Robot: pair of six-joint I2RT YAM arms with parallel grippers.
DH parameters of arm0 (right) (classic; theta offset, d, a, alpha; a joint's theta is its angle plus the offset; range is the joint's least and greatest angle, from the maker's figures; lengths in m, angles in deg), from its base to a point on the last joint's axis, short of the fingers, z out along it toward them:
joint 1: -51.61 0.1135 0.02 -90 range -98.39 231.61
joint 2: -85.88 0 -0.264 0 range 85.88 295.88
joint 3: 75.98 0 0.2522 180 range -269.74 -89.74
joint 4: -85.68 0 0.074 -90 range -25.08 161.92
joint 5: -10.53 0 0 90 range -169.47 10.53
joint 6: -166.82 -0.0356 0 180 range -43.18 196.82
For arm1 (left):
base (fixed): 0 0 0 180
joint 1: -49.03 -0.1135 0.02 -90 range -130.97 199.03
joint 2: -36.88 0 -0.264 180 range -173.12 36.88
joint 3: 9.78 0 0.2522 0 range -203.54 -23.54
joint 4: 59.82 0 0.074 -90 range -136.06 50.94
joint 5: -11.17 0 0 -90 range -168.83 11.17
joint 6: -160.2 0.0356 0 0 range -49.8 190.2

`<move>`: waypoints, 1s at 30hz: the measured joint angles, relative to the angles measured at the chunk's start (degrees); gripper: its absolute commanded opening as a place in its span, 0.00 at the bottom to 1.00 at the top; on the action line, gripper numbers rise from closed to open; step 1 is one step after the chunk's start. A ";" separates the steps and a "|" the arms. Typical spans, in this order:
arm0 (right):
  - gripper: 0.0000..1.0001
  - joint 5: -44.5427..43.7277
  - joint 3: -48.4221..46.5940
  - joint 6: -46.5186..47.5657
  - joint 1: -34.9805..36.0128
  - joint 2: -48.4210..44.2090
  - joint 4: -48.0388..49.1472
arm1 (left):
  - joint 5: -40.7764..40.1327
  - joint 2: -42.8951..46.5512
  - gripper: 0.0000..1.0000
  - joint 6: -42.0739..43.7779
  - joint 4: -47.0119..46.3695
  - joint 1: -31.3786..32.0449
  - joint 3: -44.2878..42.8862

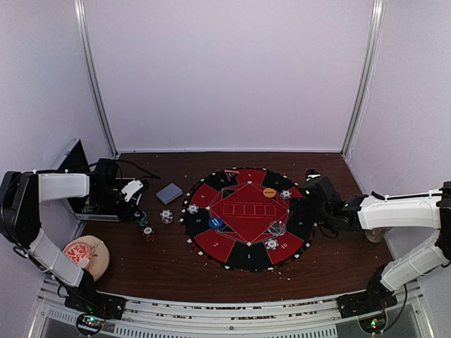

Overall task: Distribute texas hold em gaming equipment
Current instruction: Pick up the pile of poker chips from the pile of poker chips, then place the poker chips pile at the small blind area.

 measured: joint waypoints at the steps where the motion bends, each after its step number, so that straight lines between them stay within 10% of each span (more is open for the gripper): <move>1: 0.98 0.00 0.00 0.00 0.00 0.00 0.00 | 0.11 0.07 0.25 0.02 0.13 0.00 0.00; 20: 0.98 -0.26 0.00 -0.02 0.00 -0.02 0.00 | 1.62 4.44 0.24 0.11 4.76 0.85 -8.13; 30: 0.98 -1.84 0.00 -0.02 0.00 -0.02 0.02 | 1.60 -3.85 0.24 -1.46 4.74 14.73 -19.39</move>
